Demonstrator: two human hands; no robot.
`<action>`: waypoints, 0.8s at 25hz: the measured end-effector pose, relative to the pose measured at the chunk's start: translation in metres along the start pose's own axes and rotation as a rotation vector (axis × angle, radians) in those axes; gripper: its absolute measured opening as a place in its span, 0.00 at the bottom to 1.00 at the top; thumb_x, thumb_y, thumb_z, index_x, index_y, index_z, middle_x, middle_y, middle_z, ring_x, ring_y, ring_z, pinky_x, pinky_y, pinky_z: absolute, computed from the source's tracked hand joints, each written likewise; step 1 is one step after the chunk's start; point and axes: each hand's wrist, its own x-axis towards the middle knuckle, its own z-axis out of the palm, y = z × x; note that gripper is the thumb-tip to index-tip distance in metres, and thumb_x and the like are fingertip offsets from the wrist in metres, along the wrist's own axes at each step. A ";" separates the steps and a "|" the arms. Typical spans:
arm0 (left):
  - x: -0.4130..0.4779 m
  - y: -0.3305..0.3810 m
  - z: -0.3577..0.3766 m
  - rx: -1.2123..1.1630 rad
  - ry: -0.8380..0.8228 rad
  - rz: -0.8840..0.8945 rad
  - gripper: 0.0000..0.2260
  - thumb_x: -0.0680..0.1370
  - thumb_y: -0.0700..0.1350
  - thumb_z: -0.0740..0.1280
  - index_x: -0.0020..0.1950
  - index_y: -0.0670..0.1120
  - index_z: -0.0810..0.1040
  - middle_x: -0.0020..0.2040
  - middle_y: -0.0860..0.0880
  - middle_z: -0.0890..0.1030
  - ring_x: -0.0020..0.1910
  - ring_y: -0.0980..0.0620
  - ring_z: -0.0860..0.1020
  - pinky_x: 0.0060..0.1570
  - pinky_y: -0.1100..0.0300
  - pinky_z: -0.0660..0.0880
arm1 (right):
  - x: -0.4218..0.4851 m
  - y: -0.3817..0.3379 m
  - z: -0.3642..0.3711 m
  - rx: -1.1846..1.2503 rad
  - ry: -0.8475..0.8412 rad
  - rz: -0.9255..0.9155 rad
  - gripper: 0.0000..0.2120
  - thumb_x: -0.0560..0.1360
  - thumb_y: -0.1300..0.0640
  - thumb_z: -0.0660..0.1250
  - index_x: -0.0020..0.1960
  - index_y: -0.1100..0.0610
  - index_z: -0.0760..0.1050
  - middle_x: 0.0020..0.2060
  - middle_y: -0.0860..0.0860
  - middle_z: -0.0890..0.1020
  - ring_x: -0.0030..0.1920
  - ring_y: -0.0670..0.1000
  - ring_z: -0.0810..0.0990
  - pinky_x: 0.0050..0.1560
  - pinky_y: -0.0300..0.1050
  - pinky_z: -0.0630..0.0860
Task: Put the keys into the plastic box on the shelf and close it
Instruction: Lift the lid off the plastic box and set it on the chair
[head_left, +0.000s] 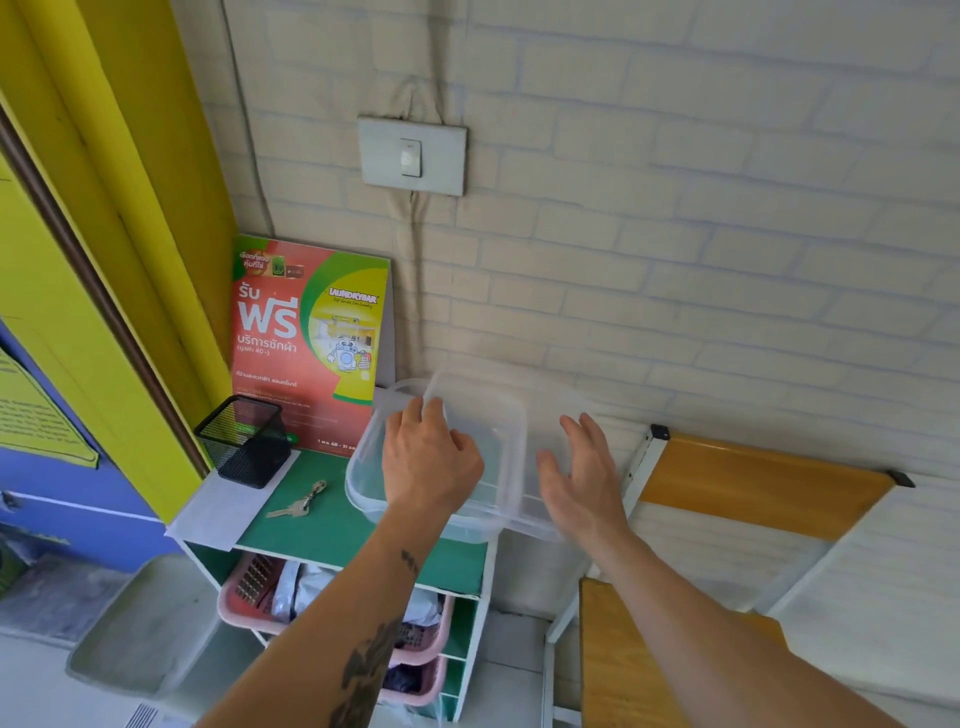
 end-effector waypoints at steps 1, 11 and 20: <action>-0.008 0.009 0.005 0.001 -0.008 0.006 0.21 0.73 0.42 0.60 0.66 0.39 0.72 0.64 0.41 0.76 0.60 0.38 0.71 0.63 0.46 0.68 | -0.005 0.009 -0.010 -0.001 0.007 -0.005 0.28 0.81 0.51 0.60 0.78 0.55 0.58 0.80 0.50 0.53 0.79 0.50 0.49 0.77 0.53 0.53; -0.140 0.137 0.096 0.053 -0.134 0.048 0.23 0.74 0.44 0.59 0.68 0.41 0.69 0.67 0.43 0.72 0.62 0.41 0.69 0.65 0.49 0.68 | -0.076 0.156 -0.139 -0.081 0.002 0.043 0.27 0.79 0.50 0.60 0.76 0.58 0.62 0.80 0.52 0.52 0.79 0.50 0.48 0.76 0.51 0.56; -0.217 0.155 0.214 0.106 -0.429 0.026 0.24 0.76 0.46 0.59 0.73 0.44 0.64 0.75 0.43 0.64 0.70 0.41 0.63 0.70 0.48 0.66 | -0.123 0.293 -0.152 -0.213 -0.155 0.247 0.24 0.80 0.51 0.60 0.74 0.58 0.64 0.79 0.54 0.50 0.79 0.54 0.48 0.76 0.52 0.57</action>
